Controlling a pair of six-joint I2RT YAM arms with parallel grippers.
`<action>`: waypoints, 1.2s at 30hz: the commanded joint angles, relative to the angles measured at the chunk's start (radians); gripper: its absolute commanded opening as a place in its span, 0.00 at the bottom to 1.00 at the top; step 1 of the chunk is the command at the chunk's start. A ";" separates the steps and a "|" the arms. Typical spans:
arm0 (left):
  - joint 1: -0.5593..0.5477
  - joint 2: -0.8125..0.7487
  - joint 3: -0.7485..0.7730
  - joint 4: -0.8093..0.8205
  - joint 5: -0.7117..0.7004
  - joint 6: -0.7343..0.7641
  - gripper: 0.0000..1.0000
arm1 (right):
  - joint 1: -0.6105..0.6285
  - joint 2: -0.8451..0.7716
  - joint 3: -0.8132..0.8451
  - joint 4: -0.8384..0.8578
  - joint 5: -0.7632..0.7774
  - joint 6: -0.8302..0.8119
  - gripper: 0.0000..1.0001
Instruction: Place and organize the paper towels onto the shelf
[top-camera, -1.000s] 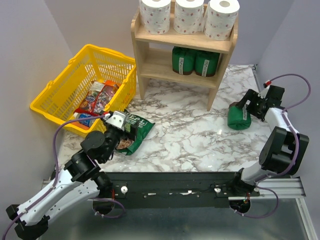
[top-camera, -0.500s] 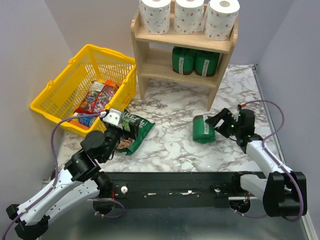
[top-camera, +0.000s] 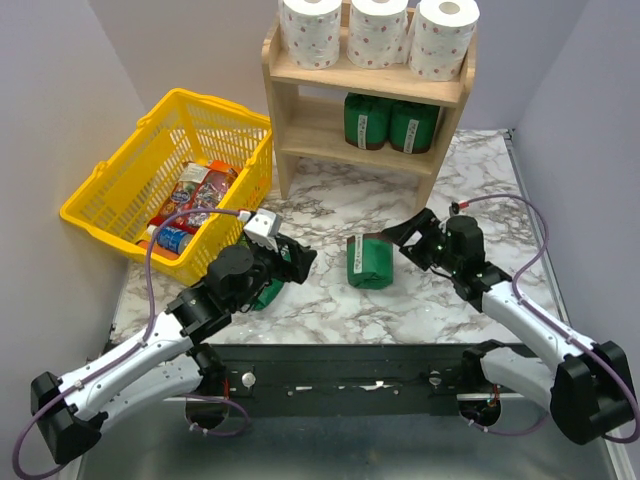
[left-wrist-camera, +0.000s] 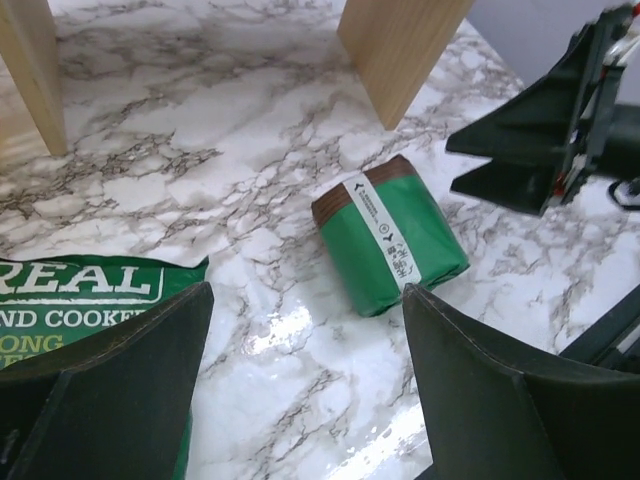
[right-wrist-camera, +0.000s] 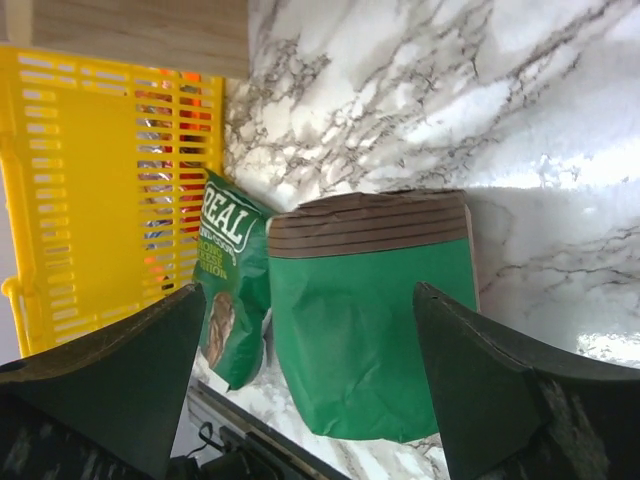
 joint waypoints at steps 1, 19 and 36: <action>-0.053 0.076 -0.043 0.134 0.015 0.123 0.85 | 0.007 -0.083 0.059 -0.072 0.049 -0.182 0.93; -0.354 0.661 -0.025 0.667 -0.258 0.506 0.92 | 0.006 -0.468 0.147 -0.341 0.218 -0.508 0.95; -0.431 1.015 0.137 0.851 -0.368 0.652 0.97 | 0.006 -0.580 0.147 -0.355 0.301 -0.511 0.96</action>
